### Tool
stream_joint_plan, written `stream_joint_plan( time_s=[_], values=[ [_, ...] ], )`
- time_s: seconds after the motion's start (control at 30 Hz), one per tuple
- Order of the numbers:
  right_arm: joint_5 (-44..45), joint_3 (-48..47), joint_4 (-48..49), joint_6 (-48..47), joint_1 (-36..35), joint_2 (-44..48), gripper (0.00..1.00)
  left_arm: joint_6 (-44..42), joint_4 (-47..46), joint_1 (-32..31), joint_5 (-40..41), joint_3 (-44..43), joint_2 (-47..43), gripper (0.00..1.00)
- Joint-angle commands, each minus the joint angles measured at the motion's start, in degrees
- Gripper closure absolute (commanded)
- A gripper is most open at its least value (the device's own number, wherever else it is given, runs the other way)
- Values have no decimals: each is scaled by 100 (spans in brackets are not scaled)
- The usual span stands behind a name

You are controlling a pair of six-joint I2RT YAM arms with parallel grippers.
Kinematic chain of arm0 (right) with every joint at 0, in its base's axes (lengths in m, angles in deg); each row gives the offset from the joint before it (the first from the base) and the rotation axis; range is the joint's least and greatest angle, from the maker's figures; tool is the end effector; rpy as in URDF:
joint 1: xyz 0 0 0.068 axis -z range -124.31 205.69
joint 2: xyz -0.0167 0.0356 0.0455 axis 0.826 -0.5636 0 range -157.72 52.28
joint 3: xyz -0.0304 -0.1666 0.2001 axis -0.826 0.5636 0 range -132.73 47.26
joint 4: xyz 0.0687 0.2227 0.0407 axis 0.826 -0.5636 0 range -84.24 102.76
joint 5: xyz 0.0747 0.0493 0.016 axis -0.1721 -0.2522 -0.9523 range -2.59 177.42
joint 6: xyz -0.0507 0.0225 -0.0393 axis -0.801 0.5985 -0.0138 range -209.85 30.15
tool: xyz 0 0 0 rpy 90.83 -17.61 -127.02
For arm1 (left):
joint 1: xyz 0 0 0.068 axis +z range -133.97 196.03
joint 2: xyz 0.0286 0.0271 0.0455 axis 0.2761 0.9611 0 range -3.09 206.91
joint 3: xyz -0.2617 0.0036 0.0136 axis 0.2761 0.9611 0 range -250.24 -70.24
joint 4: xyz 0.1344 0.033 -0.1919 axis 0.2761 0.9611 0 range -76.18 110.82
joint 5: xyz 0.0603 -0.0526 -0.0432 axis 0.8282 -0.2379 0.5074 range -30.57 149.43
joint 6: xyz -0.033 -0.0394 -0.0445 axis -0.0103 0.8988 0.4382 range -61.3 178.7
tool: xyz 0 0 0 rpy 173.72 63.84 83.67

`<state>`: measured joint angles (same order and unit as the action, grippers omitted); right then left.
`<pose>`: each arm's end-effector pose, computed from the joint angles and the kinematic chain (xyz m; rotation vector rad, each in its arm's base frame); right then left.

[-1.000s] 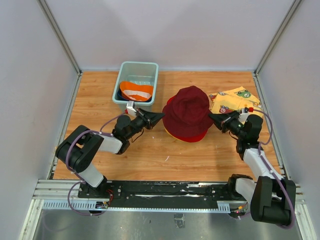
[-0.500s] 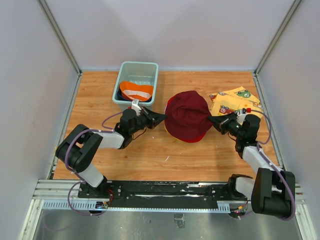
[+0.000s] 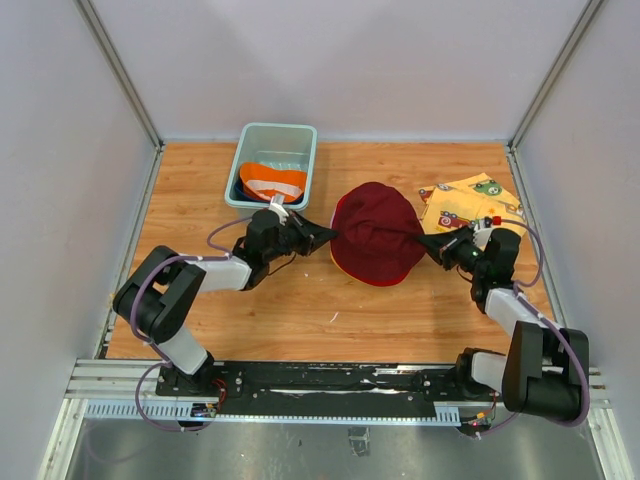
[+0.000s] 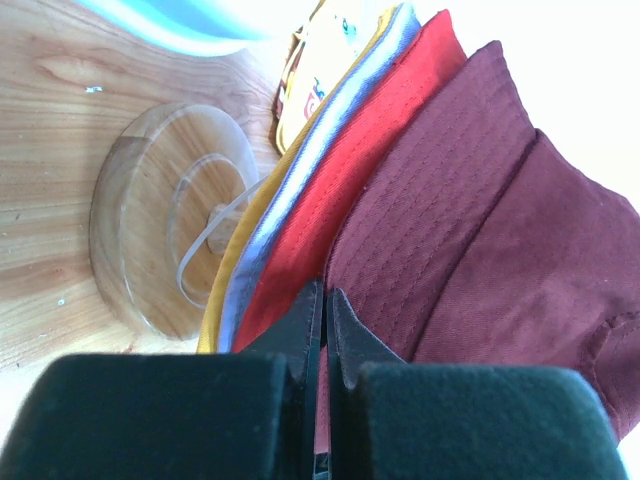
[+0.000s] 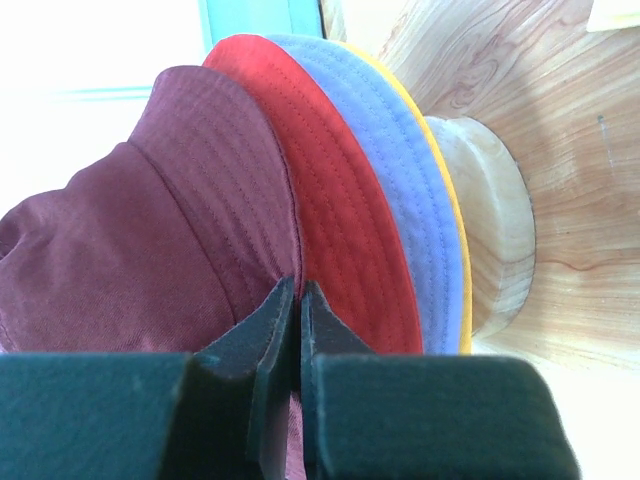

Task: Stack the hats

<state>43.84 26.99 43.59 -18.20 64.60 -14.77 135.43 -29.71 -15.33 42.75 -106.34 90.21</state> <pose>0.2269 0.0025 0.1973 0.8103 1.8634 1.4279 0.2702 -0.1829 0.1851 -0.5865 2.0309 -1.5167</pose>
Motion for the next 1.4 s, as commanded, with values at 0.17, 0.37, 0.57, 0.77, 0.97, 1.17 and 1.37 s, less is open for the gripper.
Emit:
stream_joint_plan(
  time_s=[0.17,0.37,0.57,0.77,0.97,1.17,1.37],
  values=[
    [105,110,-353,-484,196,-418,93,-551,1348,-9,72,-117,232,99],
    [-30,50,-286,-289,204,-151,76,-317,890,-2,-49,-9,178,100],
    [-72,123,-472,-1,235,519,61,-211,567,-2,-142,132,136,100],
    [-149,463,-586,374,256,1225,56,-211,418,-11,-177,232,18,100],
    [-187,729,-1240,417,261,2188,52,-250,363,-36,-279,248,-40,100],
    [-344,1093,-913,778,249,2469,51,-264,363,-100,-371,272,-89,99],
    [-300,1037,-870,815,190,2534,51,-271,370,-178,-422,275,-147,99]
  ],
)
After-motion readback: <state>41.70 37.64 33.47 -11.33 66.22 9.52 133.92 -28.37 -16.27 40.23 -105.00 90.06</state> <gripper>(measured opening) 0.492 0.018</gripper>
